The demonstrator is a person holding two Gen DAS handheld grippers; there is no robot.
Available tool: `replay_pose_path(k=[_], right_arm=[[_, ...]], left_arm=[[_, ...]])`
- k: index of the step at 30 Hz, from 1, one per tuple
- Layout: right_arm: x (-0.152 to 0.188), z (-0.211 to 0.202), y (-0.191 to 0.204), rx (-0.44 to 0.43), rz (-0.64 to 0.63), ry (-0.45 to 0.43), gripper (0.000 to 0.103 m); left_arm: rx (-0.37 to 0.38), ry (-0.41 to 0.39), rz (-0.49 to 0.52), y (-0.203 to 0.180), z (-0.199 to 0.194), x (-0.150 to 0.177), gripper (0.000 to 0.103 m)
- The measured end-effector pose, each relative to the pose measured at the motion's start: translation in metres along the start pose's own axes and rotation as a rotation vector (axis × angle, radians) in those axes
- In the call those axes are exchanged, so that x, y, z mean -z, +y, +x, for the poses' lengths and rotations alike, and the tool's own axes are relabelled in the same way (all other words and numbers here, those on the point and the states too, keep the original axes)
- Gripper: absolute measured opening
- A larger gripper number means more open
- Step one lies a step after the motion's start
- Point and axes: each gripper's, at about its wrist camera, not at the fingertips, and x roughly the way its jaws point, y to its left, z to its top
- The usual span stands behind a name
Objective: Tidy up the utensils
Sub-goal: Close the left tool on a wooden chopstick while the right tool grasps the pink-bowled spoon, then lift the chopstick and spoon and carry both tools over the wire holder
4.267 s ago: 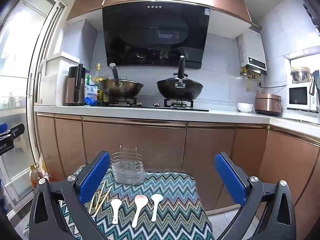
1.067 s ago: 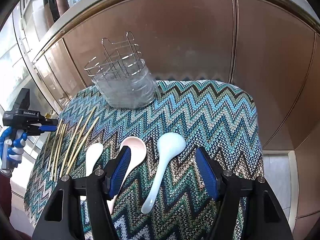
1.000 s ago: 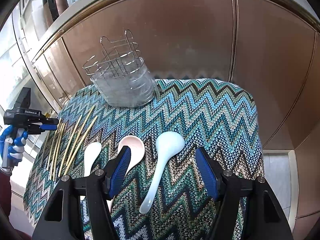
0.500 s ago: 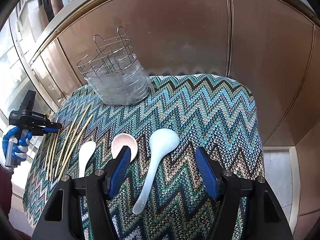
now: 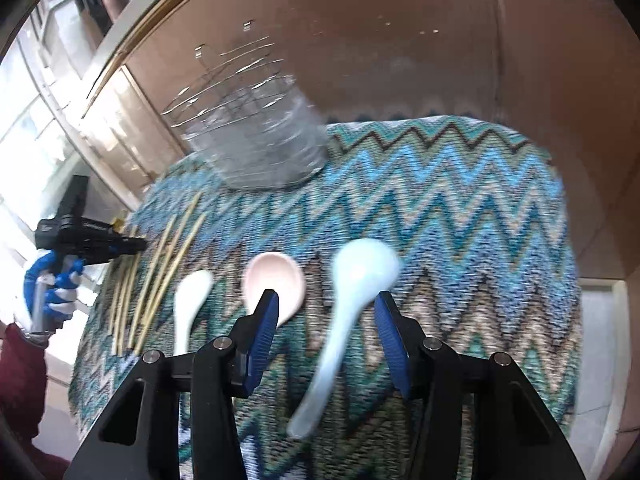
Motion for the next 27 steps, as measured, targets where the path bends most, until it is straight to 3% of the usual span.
replay_pose_path(k=[9,13,17,21,27], right_arm=[[-0.024,0.04,0.02,-0.005,-0.169,0.09,0.035],[-0.028,0.055,0.019,-0.052,-0.205,0.133,0.027],[-0.026,0.063,0.025,-0.05,-0.262,0.158,0.007],[-0.022,0.056,0.042,-0.018,-0.335,0.131,0.005],[-0.013,0.01,0.065,0.04,-0.408,0.03,0.005]], left_arm=[[0.002,-0.007,-0.006,0.003,-0.002,0.0,0.006],[0.001,-0.009,-0.013,0.002,-0.003,0.001,0.005],[0.011,-0.017,-0.013,-0.001,-0.006,0.005,0.005],[0.085,-0.049,-0.018,-0.001,-0.019,0.013,0.005],[0.178,-0.148,0.023,-0.009,-0.061,0.031,0.005]])
